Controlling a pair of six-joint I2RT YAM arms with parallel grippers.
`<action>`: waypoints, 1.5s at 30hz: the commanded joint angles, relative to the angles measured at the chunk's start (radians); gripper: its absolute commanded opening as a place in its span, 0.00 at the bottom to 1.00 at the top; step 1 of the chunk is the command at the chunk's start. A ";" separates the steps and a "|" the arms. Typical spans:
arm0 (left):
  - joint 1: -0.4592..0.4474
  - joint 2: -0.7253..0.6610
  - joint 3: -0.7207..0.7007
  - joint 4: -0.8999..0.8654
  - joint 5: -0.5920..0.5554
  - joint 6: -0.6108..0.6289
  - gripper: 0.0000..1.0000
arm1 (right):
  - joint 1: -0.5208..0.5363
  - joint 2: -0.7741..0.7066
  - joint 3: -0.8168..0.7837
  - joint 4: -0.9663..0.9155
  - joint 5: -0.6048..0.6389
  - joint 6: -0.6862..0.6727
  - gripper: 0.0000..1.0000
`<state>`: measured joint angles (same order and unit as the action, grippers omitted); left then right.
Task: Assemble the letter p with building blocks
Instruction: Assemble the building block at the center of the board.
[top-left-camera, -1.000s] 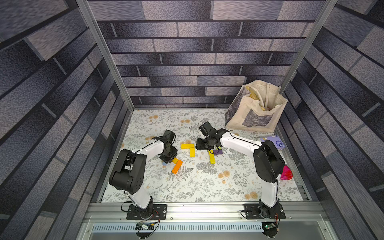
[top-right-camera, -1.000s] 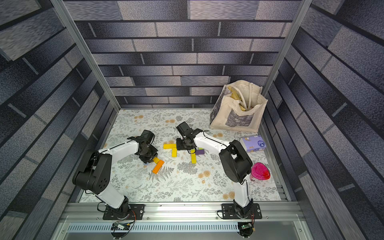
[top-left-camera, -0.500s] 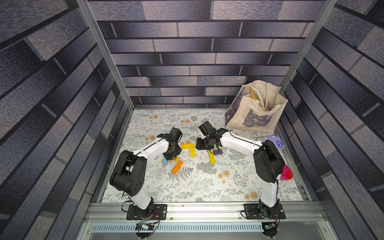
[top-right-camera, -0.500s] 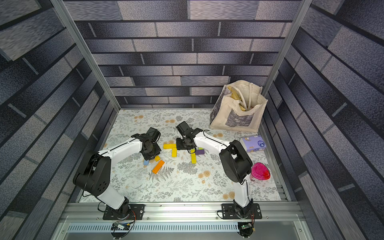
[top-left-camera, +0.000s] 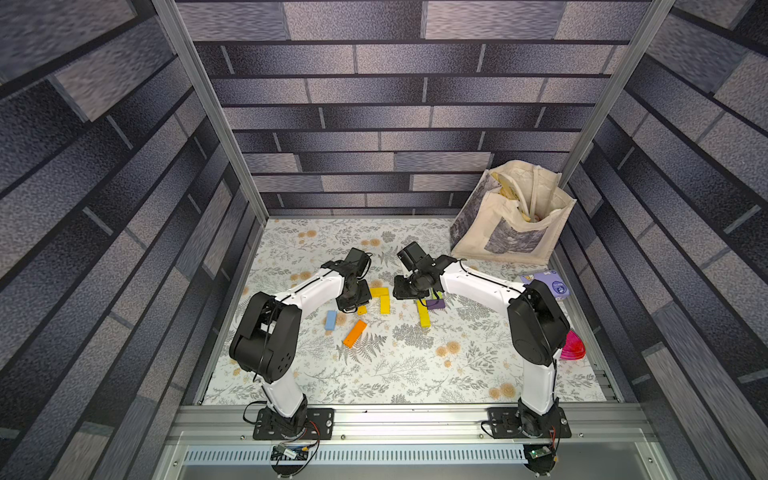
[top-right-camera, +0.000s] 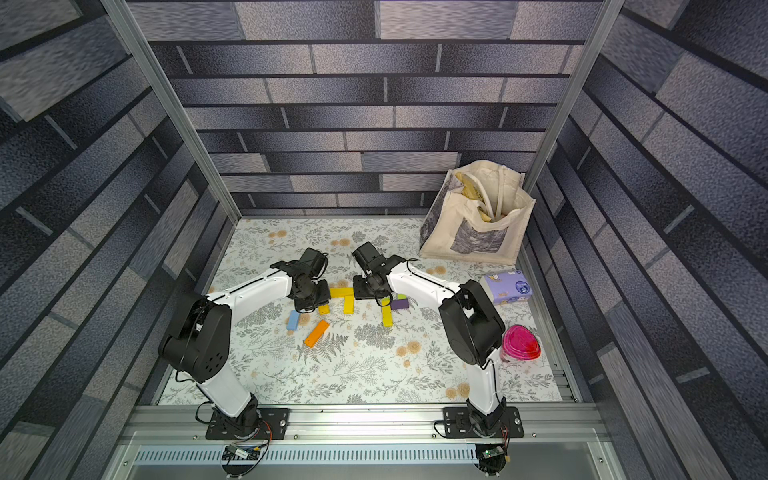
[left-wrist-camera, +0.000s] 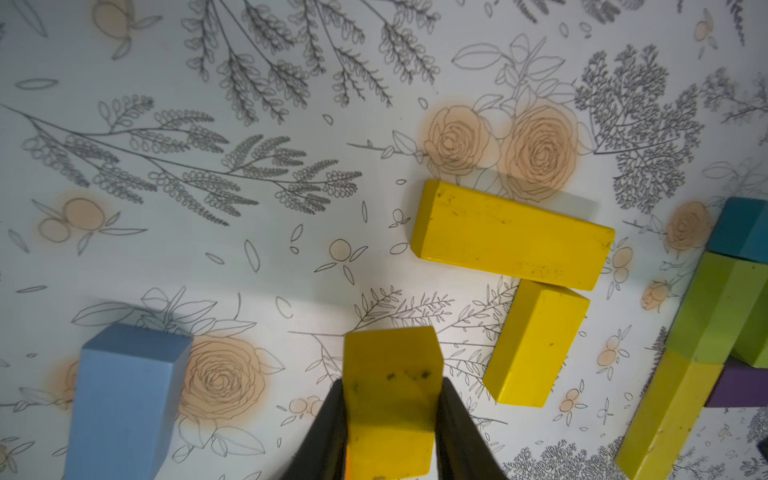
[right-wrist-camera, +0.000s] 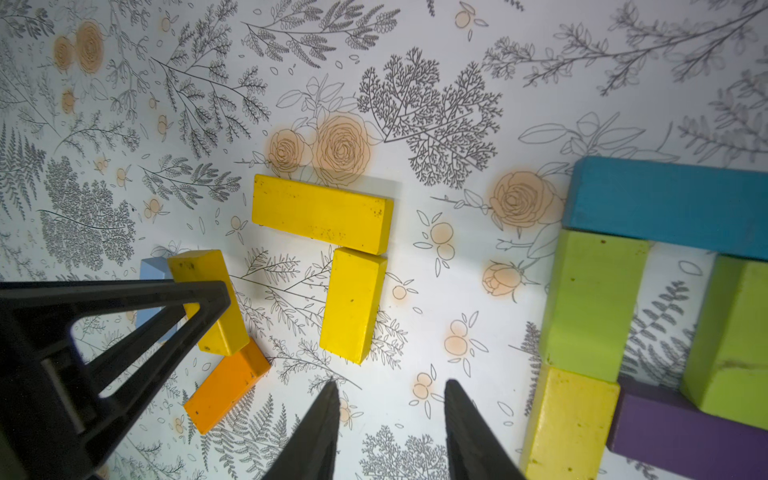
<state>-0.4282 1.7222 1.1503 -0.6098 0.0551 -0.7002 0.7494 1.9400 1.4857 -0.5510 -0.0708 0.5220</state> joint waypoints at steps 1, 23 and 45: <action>-0.015 0.026 0.054 -0.023 0.000 0.078 0.17 | -0.006 0.000 0.019 -0.027 0.022 -0.010 0.44; -0.069 0.101 0.071 -0.084 -0.078 0.126 0.30 | -0.012 -0.003 0.012 -0.030 0.030 -0.010 0.44; -0.063 0.154 0.118 -0.083 -0.083 0.162 0.40 | -0.013 0.005 0.028 -0.047 0.032 -0.008 0.44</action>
<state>-0.4942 1.8732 1.2354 -0.6708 -0.0090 -0.5636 0.7452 1.9400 1.4857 -0.5632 -0.0521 0.5220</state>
